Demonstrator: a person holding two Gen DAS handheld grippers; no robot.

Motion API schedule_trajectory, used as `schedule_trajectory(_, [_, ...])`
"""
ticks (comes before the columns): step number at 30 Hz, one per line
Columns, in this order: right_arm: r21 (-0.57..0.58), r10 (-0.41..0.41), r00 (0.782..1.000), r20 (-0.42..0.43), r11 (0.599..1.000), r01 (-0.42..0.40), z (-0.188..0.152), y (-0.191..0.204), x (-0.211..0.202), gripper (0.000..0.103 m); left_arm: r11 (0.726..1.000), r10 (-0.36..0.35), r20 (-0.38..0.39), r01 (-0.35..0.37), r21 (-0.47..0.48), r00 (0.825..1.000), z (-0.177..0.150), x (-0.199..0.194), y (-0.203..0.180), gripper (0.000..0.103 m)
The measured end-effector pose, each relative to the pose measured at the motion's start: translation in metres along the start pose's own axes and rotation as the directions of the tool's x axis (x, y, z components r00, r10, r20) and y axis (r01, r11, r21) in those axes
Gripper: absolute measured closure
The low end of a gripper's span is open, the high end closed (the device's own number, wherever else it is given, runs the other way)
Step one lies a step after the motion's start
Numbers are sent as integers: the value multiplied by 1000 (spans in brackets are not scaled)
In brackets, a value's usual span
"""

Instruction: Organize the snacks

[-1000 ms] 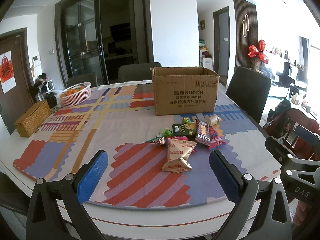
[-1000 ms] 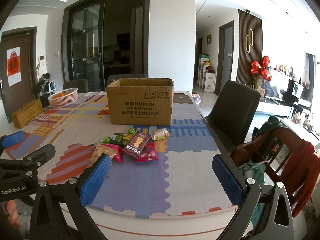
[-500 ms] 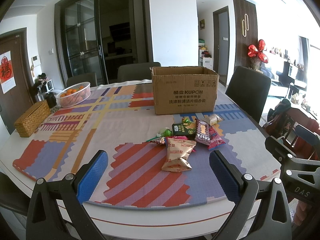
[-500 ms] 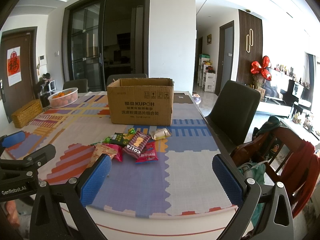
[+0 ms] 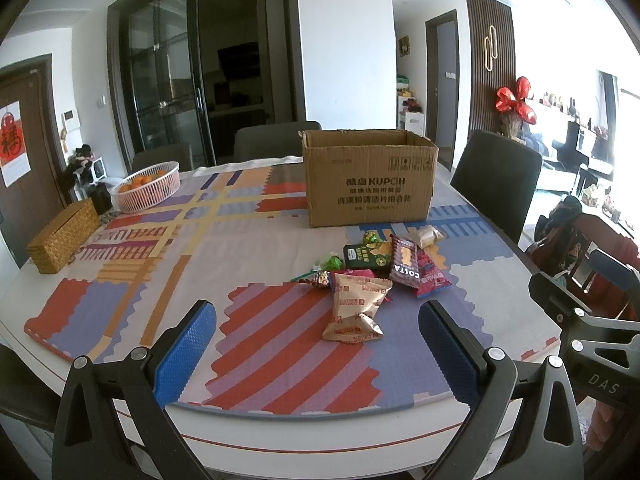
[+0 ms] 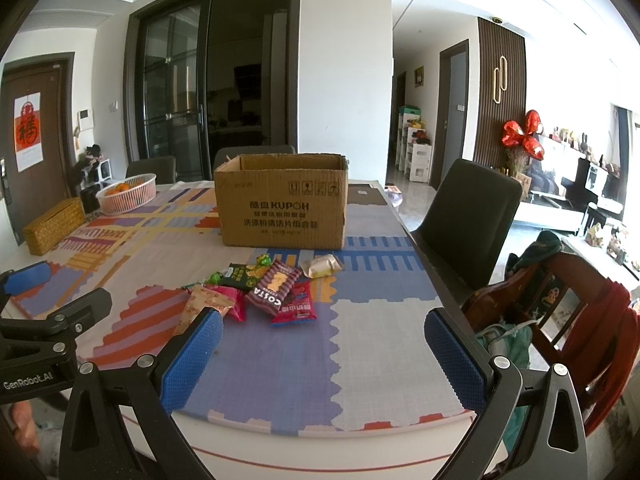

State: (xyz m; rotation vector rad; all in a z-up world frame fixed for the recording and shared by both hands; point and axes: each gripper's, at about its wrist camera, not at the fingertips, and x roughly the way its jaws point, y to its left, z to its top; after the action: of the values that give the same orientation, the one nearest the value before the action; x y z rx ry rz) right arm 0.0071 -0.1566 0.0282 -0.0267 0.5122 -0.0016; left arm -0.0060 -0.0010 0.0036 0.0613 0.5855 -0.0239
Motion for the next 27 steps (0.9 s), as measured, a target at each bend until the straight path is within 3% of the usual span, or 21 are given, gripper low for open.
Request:
schedule_trajectory(7, [4, 9, 1000, -20, 1000, -9, -2, 7, 1, 1, 1000, -11, -29, 11, 8, 1000, -4, 10, -5, 0])
schedule_trajectory(18, [-8, 38, 996, -82, 999, -39, -7, 1, 40, 1, 998, -36, -82, 40, 48, 996, -4, 45, -11, 3])
schedule_trajectory(27, [-44, 49, 990, -131, 998, -55, -8, 7, 80, 2, 996, -50, -148, 61, 69, 988, -4, 83, -15, 14])
